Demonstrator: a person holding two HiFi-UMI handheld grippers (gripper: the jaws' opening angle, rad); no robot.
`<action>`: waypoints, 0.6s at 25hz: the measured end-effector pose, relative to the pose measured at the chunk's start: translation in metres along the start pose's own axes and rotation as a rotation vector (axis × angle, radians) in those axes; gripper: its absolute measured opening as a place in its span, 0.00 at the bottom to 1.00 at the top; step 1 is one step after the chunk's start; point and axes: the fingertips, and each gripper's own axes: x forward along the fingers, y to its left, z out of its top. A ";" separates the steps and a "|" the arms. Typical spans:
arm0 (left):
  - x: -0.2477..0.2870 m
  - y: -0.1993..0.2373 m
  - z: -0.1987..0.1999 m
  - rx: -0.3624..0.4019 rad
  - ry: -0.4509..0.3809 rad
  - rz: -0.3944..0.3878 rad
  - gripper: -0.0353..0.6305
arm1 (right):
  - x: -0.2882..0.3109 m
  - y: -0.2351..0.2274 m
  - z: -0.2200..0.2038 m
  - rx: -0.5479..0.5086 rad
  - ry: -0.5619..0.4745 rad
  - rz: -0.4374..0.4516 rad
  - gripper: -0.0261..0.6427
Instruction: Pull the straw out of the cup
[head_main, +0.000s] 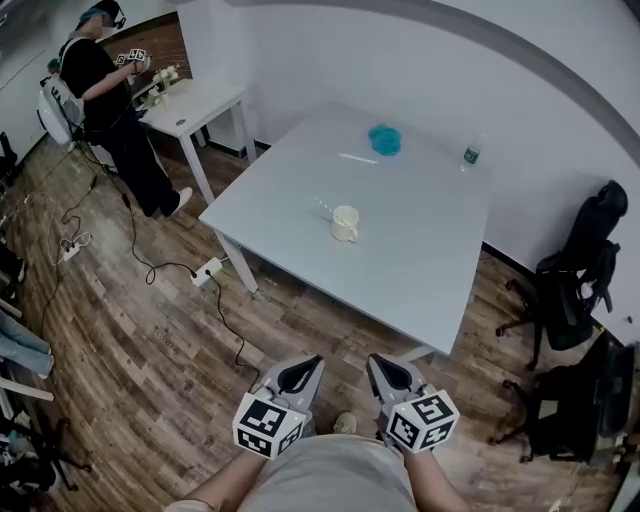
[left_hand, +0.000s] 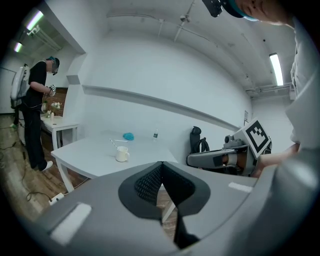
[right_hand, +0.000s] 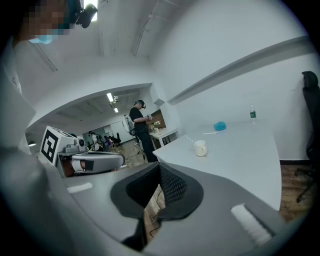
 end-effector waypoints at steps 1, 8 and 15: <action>-0.002 0.003 -0.001 -0.001 0.000 -0.002 0.08 | 0.001 0.002 0.000 -0.002 -0.001 -0.006 0.05; -0.016 0.020 -0.005 0.001 0.001 -0.020 0.08 | 0.010 0.017 -0.009 0.014 0.000 -0.021 0.05; -0.022 0.034 -0.008 -0.011 0.000 -0.029 0.08 | 0.017 0.020 -0.010 0.024 0.003 -0.045 0.05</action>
